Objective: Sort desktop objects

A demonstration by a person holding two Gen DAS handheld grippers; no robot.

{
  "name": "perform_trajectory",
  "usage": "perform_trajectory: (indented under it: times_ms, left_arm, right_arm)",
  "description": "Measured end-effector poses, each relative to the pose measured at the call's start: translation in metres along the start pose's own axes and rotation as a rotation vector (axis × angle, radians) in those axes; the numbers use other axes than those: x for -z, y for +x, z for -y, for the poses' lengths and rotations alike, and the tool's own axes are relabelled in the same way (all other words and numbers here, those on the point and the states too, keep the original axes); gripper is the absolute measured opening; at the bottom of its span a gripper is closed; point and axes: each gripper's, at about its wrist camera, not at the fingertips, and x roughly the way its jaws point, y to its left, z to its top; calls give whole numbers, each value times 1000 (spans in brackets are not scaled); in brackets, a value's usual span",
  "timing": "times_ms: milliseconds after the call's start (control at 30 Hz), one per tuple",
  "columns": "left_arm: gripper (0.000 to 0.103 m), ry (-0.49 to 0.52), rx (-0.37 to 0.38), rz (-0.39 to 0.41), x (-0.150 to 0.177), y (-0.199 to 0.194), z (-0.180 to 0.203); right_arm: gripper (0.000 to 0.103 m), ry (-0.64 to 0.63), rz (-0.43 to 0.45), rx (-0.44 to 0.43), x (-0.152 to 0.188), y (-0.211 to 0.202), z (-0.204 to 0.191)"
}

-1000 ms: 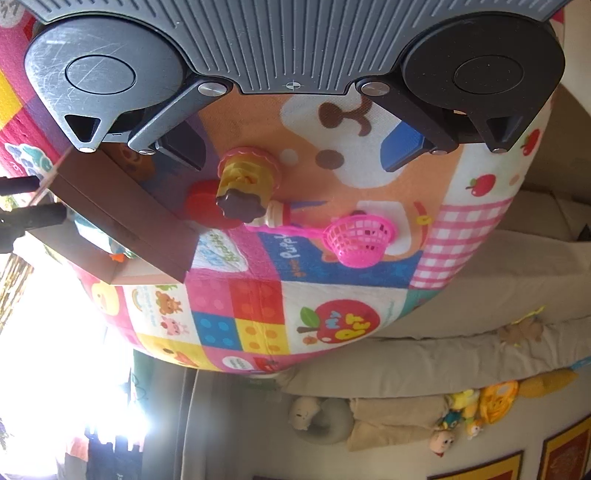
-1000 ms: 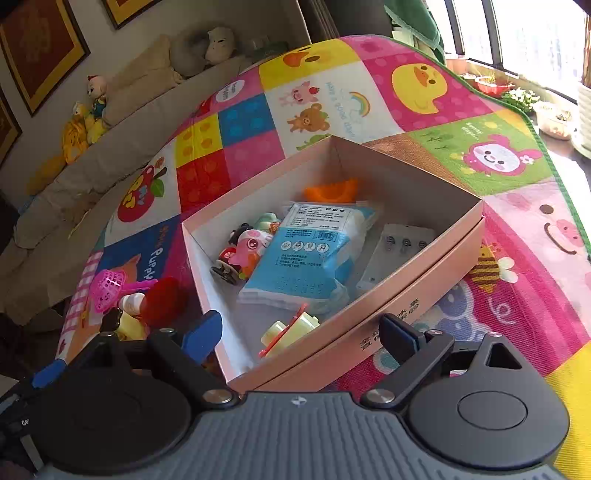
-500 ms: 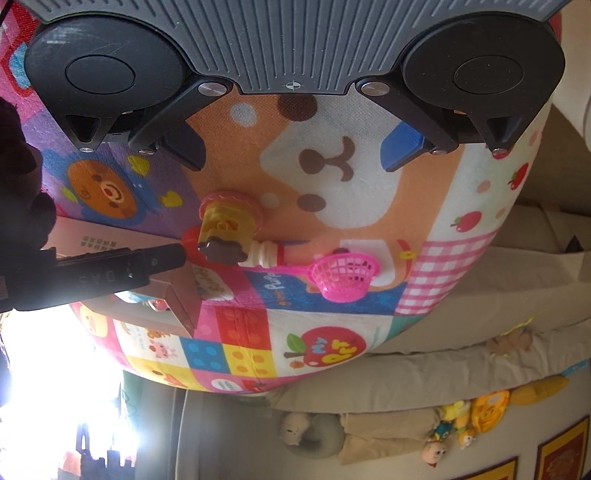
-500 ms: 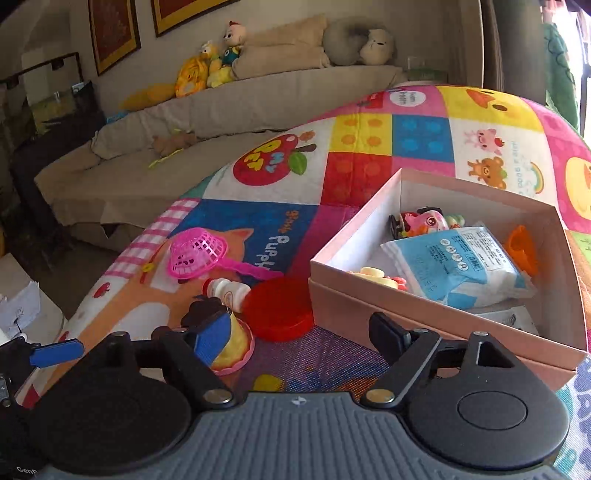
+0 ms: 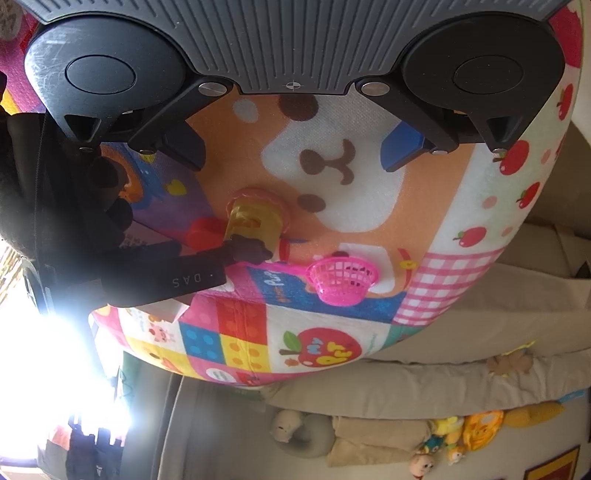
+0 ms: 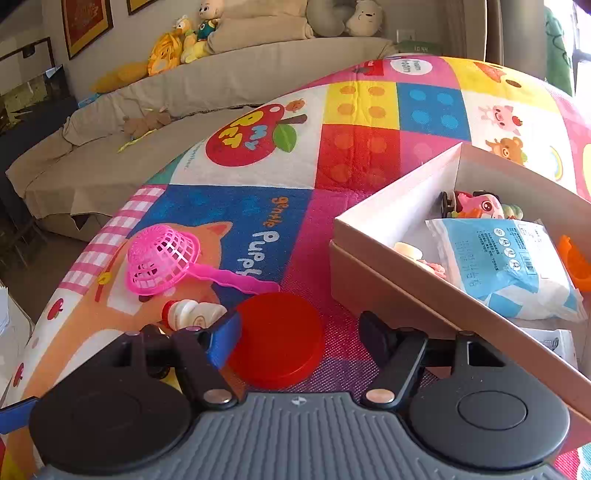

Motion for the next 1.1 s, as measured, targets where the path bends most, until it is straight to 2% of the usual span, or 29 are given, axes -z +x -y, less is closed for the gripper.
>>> perform_trajectory:
  times_ms: [33, 100, 200, 233, 267, 333, 567, 700, 767, 867, 967, 1000, 1100]
  left_arm:
    - [103, -4, 3, -6, 0, 1, -1]
    - [103, -9, 5, -7, 0, 1, -2]
    - [103, -6, 4, -4, 0, 2, -1]
    - [103, -6, 4, -5, 0, 1, -1]
    - [103, -7, 4, -7, 0, 2, -1]
    - [103, -7, 2, -11, 0, 2, -1]
    - [103, 18, -19, -33, -1, 5, 4]
    - [103, 28, -34, -42, 0, 6, 6]
    - [103, 35, -41, -45, 0, 7, 7]
    - [103, 43, -49, -51, 0, 8, 8]
    - [103, 46, -53, -53, 0, 8, 9]
    - [103, 47, -54, -56, 0, 9, 9]
    - [103, 60, -60, -71, -2, 11, 11]
  right_arm:
    - [83, -7, -13, -24, 0, 2, -2]
    - [84, -36, -32, -29, 2, 6, -9]
    - [75, -69, -18, 12, 7, 7, -14]
    - [65, -70, -14, 20, 8, 4, -12]
    - [64, -54, -23, 5, 9, 0, -8]
    - [64, -16, -28, -19, 14, -14, 3]
    - [64, -46, -47, -4, 58, -70, 35]
    - [65, -51, 18, 70, 71, -96, 53]
    - [69, -17, 50, 112, 69, -103, 68]
    - [67, 70, 62, 158, 64, -104, 98]
    - [67, 104, 101, 303, 61, -102, 120]
    - [67, 129, 101, 325, 60, -102, 127]
    - [69, 222, 83, 264, 66, -107, 144]
